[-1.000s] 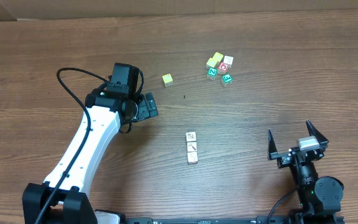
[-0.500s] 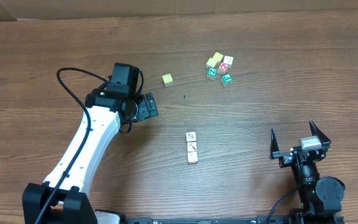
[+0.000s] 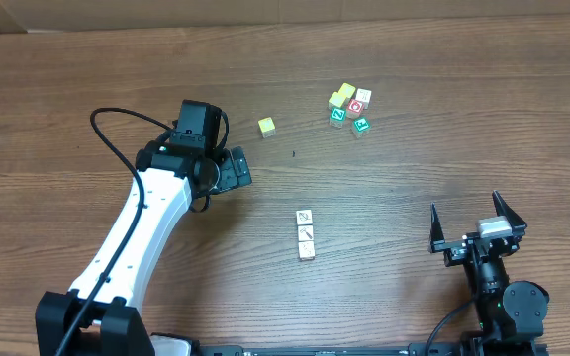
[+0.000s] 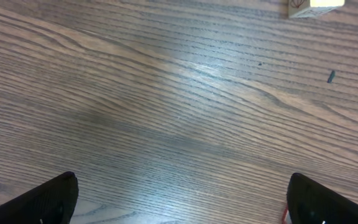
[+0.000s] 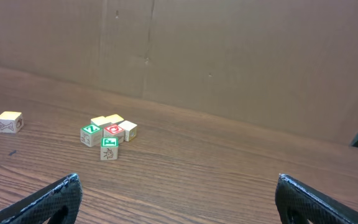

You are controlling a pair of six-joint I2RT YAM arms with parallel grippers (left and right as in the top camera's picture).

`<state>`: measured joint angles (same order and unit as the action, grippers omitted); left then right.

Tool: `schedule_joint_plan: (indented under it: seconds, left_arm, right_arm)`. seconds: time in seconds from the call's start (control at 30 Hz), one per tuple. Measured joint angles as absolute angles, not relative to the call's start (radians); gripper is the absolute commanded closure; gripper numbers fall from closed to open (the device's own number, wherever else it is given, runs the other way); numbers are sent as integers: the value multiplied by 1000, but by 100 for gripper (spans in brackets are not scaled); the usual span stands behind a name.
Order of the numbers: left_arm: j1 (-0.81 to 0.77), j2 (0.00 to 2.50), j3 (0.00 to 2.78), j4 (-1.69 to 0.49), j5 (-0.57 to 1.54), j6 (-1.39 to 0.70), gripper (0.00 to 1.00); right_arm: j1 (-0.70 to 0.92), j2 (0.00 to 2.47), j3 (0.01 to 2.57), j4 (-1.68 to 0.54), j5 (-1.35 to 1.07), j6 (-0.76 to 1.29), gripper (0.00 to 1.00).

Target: Flip 3 blocks

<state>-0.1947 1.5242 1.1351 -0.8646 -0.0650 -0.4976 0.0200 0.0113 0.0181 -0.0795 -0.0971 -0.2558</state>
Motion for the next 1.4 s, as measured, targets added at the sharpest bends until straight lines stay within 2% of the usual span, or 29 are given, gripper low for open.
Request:
schedule_joint_plan:
  seconds: [0.23,0.7,0.93,1.13,1.4]
  left_arm:
    - [-195,1336,1134,-864,-65,-498,1]
    - [-195,638,1135,-864,-65,-498,0]
    - [-192,497,1138,-1008,-95,-497,0]
    - [-127,364,1138,-1164,-114,-497,0]
    - [-55,205,1134,-1209,-160,-497,0]
  right_arm:
    - [20,11,18,-80,-97,-256,0]
    - [20,11,18,-80,-97,-256,0]
    - [20,11,18,-79,-97,-257,0]
    - [20,11,18,-80,-97,-258,0]
    - [20,11,18,-80,-97,-258,0]
